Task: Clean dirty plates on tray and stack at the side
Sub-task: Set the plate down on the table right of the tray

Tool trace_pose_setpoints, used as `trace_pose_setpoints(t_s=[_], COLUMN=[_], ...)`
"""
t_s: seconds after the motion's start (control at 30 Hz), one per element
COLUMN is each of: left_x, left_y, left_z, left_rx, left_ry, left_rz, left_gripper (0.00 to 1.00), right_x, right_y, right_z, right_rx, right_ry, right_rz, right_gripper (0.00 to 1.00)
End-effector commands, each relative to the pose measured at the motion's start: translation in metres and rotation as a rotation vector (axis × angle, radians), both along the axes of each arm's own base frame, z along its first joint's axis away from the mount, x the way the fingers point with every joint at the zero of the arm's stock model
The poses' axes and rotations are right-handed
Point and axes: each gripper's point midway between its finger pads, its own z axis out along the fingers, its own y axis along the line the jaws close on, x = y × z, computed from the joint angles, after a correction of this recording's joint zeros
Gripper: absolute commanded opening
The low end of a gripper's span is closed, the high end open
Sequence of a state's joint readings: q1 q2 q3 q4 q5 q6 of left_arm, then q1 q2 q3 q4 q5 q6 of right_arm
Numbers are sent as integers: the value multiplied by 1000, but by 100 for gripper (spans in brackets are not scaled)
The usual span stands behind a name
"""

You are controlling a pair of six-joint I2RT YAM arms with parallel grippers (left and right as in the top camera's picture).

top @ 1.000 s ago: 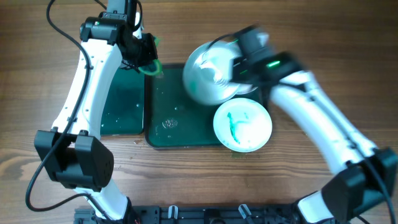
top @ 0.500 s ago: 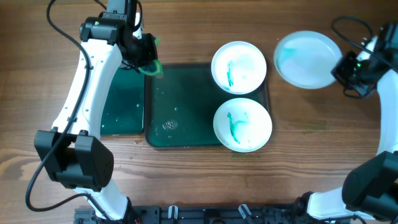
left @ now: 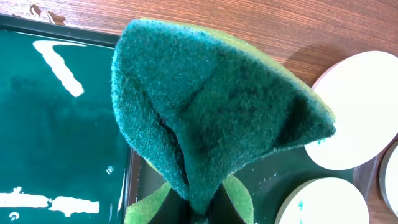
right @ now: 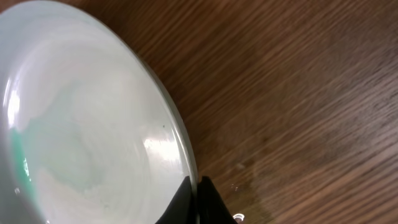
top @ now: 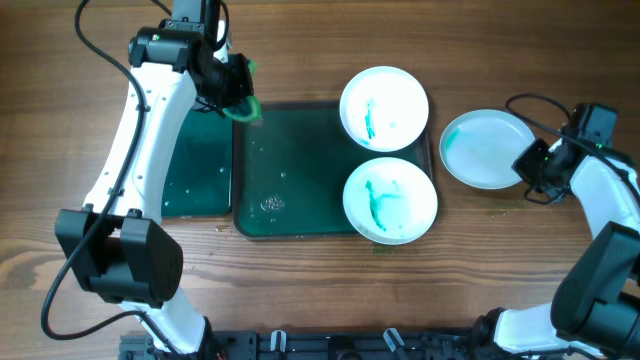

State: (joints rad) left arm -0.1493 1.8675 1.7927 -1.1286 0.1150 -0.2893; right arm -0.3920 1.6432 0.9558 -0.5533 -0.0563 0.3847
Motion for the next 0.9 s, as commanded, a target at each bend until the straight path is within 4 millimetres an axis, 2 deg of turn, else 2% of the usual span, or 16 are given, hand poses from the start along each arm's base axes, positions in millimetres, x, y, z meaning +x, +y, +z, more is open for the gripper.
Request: trace_pose_setpoints(t_s=[0.0, 0.1, 0.13, 0.17, 0.2, 0.27, 0.37, 0.47, 0.57, 0.73, 0.87], left_x=[1, 1, 1, 1, 1, 1, 1, 1, 1, -1, -2], left_y=[-2, -2, -3, -3, -3, -3, -3, -2, -3, -2, -2], left_z=[2, 2, 2, 2, 2, 2, 2, 2, 2, 1, 1], left_rx=[-9, -8, -9, -9, -9, -9, -9, -9, -9, -7, -7], left_ry=[-9, -9, -9, -9, -9, -9, -9, -9, -9, -1, 4], left_rz=[-23, -23, -23, -23, -24, -24, -24, -24, -24, -23, -23], left_gripper=[4, 4, 4, 4, 4, 4, 4, 4, 4, 4, 4], right_x=[3, 7, 5, 2, 0, -3, -4, -1, -3, -26, -49], right_y=[-15, -16, -15, -14, -12, -7, 3, 29, 71, 124, 154], right_z=[5, 6, 5, 4, 4, 8, 29, 61, 78, 68, 51], right_rx=[-68, -77, -73, -68, -59, -36, 24, 150, 264, 308, 316], right_ry=[-28, -41, -32, -22, -11, 13, 50, 42, 43, 166, 256], right_rz=[-43, -34, -34, -34, -31, 3, 48, 115, 239, 411, 506], right_gripper=[4, 4, 8, 17, 31, 37, 41, 41, 40, 41, 39])
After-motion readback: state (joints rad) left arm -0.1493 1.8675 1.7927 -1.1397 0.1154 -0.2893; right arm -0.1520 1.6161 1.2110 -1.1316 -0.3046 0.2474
